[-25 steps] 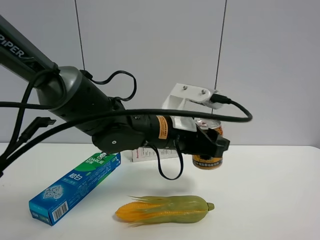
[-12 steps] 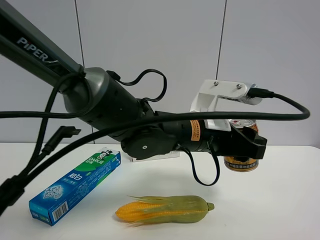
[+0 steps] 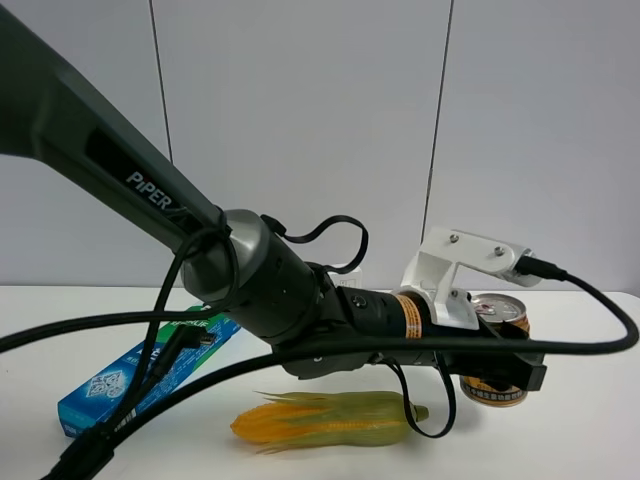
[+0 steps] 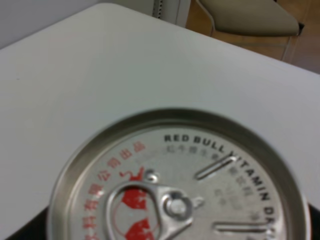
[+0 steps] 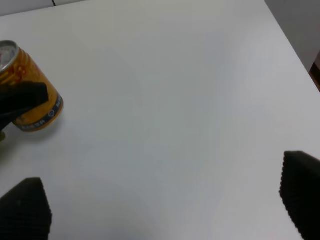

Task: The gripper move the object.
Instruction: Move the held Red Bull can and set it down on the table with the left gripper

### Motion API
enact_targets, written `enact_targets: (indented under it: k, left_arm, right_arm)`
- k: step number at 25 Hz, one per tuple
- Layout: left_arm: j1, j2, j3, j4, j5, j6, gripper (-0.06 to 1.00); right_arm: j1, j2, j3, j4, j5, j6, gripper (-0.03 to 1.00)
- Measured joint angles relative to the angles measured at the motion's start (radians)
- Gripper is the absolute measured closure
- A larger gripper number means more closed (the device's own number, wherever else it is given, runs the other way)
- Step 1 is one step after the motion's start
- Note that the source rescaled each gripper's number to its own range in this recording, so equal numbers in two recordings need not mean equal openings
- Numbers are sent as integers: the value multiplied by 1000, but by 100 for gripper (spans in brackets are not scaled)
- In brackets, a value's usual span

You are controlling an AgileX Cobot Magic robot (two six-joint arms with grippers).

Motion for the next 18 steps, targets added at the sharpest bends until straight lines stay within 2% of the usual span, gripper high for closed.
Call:
enact_targets:
  k: [10, 18]
  left_arm:
    - [0, 62, -79, -3, -23, -3, 92]
    - [0, 95, -82, -3, 41, -3, 92]
  right_arm:
    - [0, 0, 0, 0, 0, 0, -3]
    - [0, 0, 0, 0, 0, 0, -3]
